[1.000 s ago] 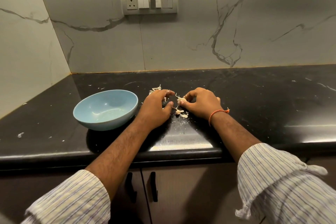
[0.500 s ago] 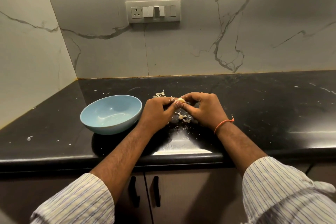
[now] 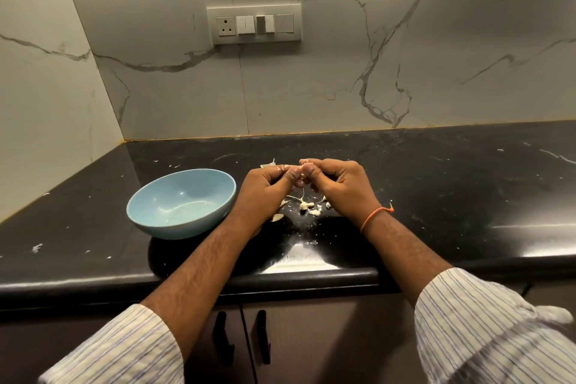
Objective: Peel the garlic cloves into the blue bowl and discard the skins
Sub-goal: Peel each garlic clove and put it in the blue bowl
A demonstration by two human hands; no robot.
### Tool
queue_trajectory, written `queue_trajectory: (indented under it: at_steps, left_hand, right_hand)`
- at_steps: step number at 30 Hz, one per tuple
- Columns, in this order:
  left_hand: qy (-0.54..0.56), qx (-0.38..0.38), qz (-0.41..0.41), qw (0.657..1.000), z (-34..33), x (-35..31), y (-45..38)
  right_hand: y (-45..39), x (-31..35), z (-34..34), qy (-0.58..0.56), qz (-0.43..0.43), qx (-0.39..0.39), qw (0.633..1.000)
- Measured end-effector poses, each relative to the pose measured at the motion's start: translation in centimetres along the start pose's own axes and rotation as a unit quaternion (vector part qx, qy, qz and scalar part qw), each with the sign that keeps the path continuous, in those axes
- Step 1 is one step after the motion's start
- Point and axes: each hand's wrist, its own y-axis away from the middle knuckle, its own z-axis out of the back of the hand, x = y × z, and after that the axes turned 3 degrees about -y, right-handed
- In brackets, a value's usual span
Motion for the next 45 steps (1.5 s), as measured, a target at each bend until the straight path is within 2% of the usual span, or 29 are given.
queue_trajectory:
  at_steps: [4, 8, 10, 12, 15, 21, 25, 29, 32, 36, 38, 41, 45]
  left_hand:
    - [0.049, -0.006, 0.036, 0.998, -0.1, 0.0, 0.0]
    - [0.012, -0.036, 0.04, 0.999, 0.0, 0.0, -0.1]
    - [-0.041, -0.056, 0.03, 0.997, 0.4, 0.2, -0.2]
    - [-0.138, -0.059, 0.001, 0.989, 0.6, 0.5, -0.2]
    - [-0.245, -0.058, -0.035, 0.967, 0.2, 0.3, 0.1]
    - [-0.313, -0.091, -0.019, 0.945, 0.2, 0.2, -0.2]
    - [-0.358, -0.086, -0.013, 0.93, 0.2, 0.7, -1.1]
    - [-0.419, -0.038, 0.024, 0.907, 0.5, 1.5, -2.4]
    - [-0.374, -0.048, 0.056, 0.925, 0.6, 1.9, -2.5]
    - [-0.292, -0.054, -0.012, 0.955, 0.7, 1.6, -1.9]
    - [-0.258, -0.026, -0.066, 0.964, 0.8, 1.3, -1.3]
    - [-0.24, 0.033, -0.121, 0.963, 0.8, 1.1, -0.6]
    - [-0.226, 0.032, -0.132, 0.965, 0.9, 1.2, -0.5]
  right_hand:
    - [-0.2, -0.1, -0.3, -0.074, -0.053, -0.001, 0.996]
    - [-0.4, 0.6, 0.0, -0.186, -0.101, -0.026, 0.977]
    - [-0.5, 0.6, 0.6, -0.203, -0.119, -0.056, 0.97]
    - [-0.8, -0.1, 0.9, -0.165, -0.136, -0.088, 0.973]
    - [-0.9, -1.4, 1.0, -0.032, -0.162, -0.097, 0.982]
    - [-0.1, -0.3, 0.7, 0.163, -0.094, -0.003, 0.982]
    - [0.2, -0.1, 0.7, 0.189, -0.071, 0.034, 0.979]
    - [0.1, -0.2, 0.6, 0.201, -0.061, 0.053, 0.976]
    - [-0.1, -0.5, 0.4, 0.209, -0.051, 0.077, 0.974]
    - [0.0, -0.5, 0.4, 0.198, -0.052, 0.073, 0.976]
    - [0.0, -0.4, 0.6, 0.193, -0.051, 0.068, 0.978]
    - [0.2, -0.2, 0.7, 0.188, -0.036, 0.073, 0.979]
    - [0.2, -0.3, 0.7, 0.17, -0.03, 0.069, 0.983]
